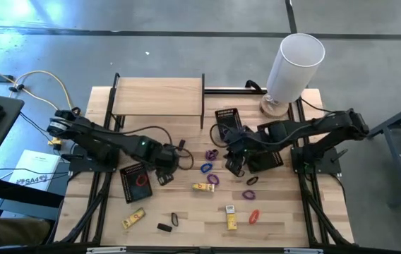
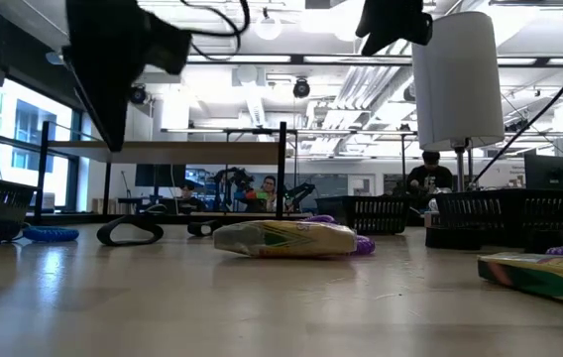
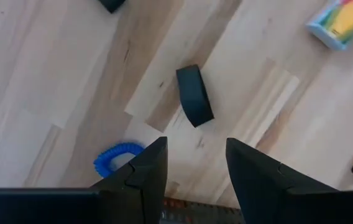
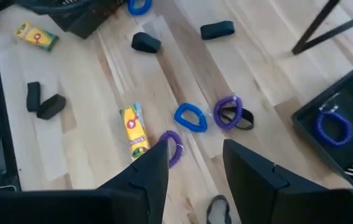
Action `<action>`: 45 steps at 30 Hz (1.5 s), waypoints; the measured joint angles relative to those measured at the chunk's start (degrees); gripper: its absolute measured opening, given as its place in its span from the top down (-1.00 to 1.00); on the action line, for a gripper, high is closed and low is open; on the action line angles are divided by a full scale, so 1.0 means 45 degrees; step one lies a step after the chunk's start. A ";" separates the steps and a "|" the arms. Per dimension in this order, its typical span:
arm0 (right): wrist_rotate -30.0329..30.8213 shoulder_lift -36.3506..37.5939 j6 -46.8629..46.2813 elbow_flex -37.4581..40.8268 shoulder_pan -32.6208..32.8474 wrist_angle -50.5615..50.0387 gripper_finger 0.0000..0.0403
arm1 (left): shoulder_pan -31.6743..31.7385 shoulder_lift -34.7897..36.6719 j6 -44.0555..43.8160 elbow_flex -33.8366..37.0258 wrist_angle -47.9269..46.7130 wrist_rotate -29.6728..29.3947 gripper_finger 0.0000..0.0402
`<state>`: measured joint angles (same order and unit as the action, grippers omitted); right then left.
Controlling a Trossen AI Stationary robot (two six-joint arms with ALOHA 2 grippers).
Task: Pick & Place Office Desk Supplies
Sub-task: Put the black rubberband into the bottom right black bin
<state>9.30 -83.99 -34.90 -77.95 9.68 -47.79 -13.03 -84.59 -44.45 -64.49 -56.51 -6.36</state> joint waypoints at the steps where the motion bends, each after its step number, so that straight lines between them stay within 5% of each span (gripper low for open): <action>1: 0.0005 -0.0009 -0.0059 0.0005 0.0041 0.0000 0.30 | 0.0160 -0.0078 -0.0005 0.0000 0.0015 0.0014 0.23; 9: 0.0210 -0.0005 -0.0617 0.0005 0.0106 0.0010 0.30 | 0.1008 -0.0490 0.0626 -0.0005 0.0154 0.0169 0.01; 16: 0.0335 -0.0005 -0.0665 0.0000 0.0101 -0.0065 0.30 | 0.0933 -0.1425 -0.0846 -0.0005 0.0393 0.0271 -0.24; 39: 0.0286 -0.0005 -0.0662 0.0000 0.1040 0.0019 0.30 | 0.0547 -0.3714 -0.0777 0.0086 0.2076 0.0584 -0.23; 45: 0.0286 -0.0005 -0.0563 0.0000 0.1369 0.0053 0.30 | 0.0523 -0.3716 -0.1050 0.0087 0.1575 0.0536 0.03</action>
<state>10.59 -84.01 -37.43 -77.95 15.83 -47.55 -10.68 -101.32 -49.17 -64.10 -49.42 -3.95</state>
